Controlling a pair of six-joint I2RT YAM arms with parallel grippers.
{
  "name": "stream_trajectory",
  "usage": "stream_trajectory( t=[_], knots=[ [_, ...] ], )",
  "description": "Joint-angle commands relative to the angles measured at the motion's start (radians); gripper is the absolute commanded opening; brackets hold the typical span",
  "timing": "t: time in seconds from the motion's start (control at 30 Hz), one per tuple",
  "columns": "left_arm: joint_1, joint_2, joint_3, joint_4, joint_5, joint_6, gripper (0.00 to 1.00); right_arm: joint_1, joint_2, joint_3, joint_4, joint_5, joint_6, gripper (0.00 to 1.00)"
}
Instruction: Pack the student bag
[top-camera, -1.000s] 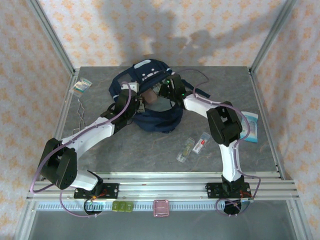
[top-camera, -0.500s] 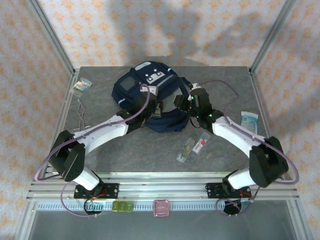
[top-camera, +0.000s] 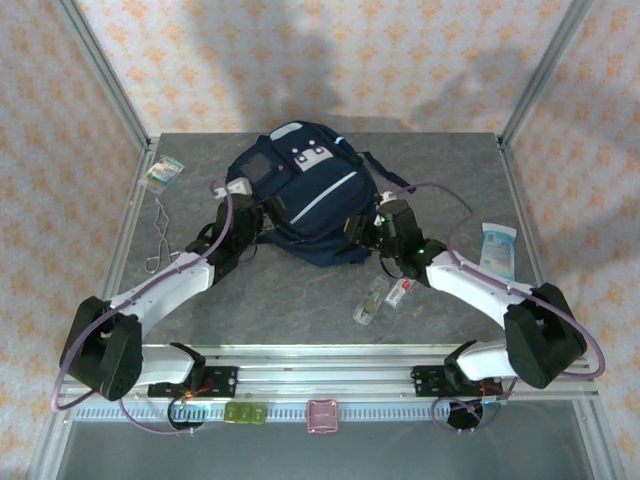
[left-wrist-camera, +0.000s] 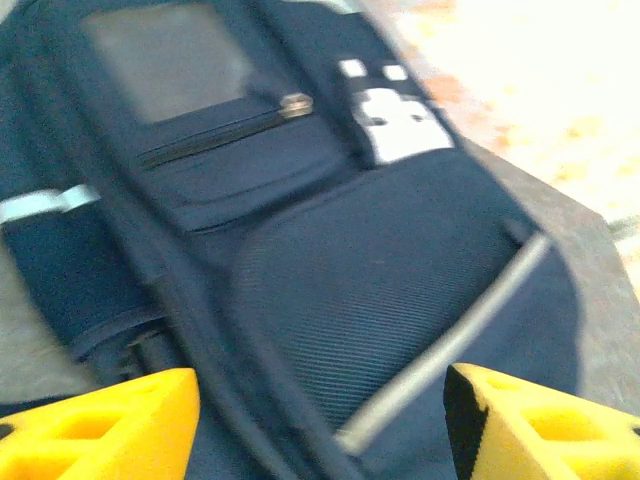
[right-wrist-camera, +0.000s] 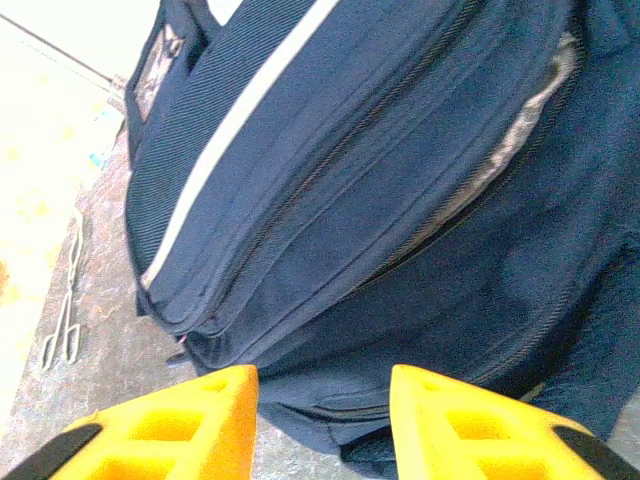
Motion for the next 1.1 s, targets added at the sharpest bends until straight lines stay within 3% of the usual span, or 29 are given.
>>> stream_trajectory(
  t=[0.0, 0.1, 0.4, 0.5, 0.67, 0.8, 0.87, 0.97, 1.07],
  knots=[
    [0.041, 0.048, -0.054, 0.138, 0.098, -0.129, 0.65, 0.015, -0.02, 0.032, 0.044, -0.01, 0.011, 0.39],
    [0.085, 0.109, -0.079, 0.229, 0.134, -0.182, 0.59, 0.02, -0.02, 0.027, 0.044, -0.009, 0.014, 0.39],
    [0.144, 0.26, -0.079, 0.43, 0.158, -0.244, 0.56, 0.025, -0.057, -0.002, 0.038, 0.009, 0.02, 0.39],
    [0.154, 0.312, -0.054, 0.439, 0.172, -0.263, 0.49, 0.024, -0.067, -0.004, 0.032, 0.015, 0.019, 0.39],
    [0.166, 0.355, -0.093, 0.536, 0.153, -0.334, 0.54, 0.025, -0.071, -0.006, 0.034, 0.007, 0.019, 0.39],
    [0.172, 0.402, -0.058, 0.589, 0.185, -0.347, 0.5, 0.025, -0.069, -0.013, 0.046, -0.001, 0.022, 0.39],
    [0.172, 0.43, -0.018, 0.576, 0.203, -0.333, 0.36, 0.027, -0.067, -0.01, 0.044, 0.001, 0.025, 0.39],
    [0.177, 0.474, 0.037, 0.554, 0.267, -0.319, 0.0, 0.028, -0.068, -0.013, 0.046, 0.006, 0.029, 0.39],
    [0.179, 0.458, 0.054, 0.533, 0.31, -0.333, 0.0, 0.031, -0.057, -0.013, 0.036, 0.0, 0.026, 0.4]
  ],
)
